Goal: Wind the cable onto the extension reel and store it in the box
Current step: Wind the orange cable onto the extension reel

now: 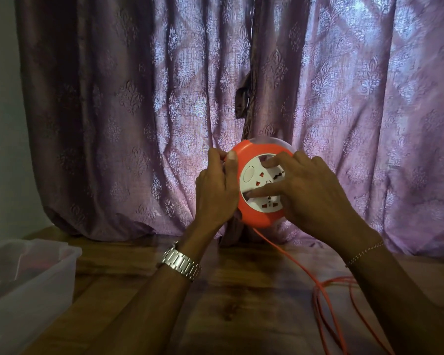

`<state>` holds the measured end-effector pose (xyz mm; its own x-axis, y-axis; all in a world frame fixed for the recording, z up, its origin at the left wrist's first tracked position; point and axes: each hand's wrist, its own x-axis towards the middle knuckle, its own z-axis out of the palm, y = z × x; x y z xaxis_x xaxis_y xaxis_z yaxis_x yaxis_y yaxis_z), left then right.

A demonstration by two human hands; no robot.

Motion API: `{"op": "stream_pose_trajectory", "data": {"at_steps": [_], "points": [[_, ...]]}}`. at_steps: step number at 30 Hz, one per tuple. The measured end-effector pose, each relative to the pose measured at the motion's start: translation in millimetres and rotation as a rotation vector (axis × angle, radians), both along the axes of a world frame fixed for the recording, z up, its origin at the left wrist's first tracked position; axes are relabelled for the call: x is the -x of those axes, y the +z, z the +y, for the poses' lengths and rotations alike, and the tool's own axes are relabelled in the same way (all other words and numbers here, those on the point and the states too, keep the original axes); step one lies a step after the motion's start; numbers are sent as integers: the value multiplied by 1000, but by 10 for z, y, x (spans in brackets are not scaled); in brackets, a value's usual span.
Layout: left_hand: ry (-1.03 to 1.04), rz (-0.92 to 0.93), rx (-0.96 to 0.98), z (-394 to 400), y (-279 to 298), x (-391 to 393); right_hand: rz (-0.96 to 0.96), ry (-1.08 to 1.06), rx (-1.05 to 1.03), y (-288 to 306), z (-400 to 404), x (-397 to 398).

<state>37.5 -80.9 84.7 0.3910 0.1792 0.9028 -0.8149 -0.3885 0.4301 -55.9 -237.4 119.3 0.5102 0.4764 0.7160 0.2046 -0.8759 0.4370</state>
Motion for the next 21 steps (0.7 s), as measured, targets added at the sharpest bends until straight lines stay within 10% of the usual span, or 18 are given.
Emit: {"op": "stream_pose_trajectory", "data": {"at_steps": [21], "points": [[-14,27,56,16,-2,-11,-226,128,-302,-114,41,-123]]}}
